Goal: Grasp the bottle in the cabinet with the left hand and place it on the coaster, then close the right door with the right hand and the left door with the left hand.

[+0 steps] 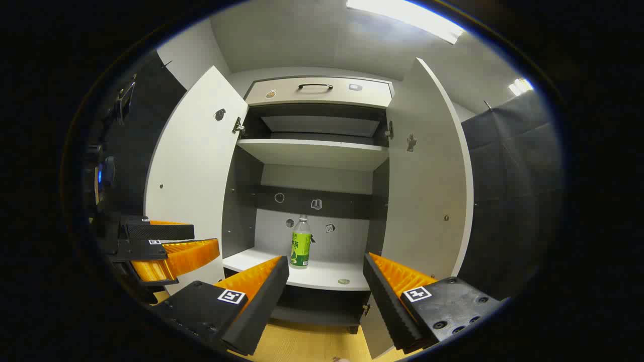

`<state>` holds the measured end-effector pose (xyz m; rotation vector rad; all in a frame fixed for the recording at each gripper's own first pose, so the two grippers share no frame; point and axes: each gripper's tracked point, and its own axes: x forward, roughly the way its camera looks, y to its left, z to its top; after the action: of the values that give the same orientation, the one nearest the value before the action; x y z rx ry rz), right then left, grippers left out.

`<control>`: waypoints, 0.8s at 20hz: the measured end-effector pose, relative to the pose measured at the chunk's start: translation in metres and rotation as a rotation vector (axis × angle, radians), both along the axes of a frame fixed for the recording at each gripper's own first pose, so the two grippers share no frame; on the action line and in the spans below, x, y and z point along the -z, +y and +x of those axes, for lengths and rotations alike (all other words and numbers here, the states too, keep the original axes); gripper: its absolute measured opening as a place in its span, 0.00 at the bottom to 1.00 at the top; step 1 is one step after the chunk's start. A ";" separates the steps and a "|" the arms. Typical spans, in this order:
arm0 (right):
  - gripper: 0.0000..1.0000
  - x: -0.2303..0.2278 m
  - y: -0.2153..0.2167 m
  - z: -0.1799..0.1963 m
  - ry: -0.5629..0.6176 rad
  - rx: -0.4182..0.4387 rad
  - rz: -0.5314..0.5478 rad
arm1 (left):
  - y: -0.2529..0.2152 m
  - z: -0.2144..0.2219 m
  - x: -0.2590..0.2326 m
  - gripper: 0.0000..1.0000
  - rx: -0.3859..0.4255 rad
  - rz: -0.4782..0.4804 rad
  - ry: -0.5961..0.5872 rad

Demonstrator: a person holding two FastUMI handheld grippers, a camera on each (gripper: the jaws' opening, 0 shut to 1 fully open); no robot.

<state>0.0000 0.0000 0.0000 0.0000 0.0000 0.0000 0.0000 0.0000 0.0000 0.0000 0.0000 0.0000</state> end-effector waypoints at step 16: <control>0.98 0.007 0.006 0.006 0.034 0.013 0.015 | 0.003 0.007 0.008 0.96 0.031 0.006 0.018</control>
<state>0.0061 0.0062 -0.0068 0.0151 0.0343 -0.0130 0.0066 0.0034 -0.0078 0.0057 0.0176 -0.0310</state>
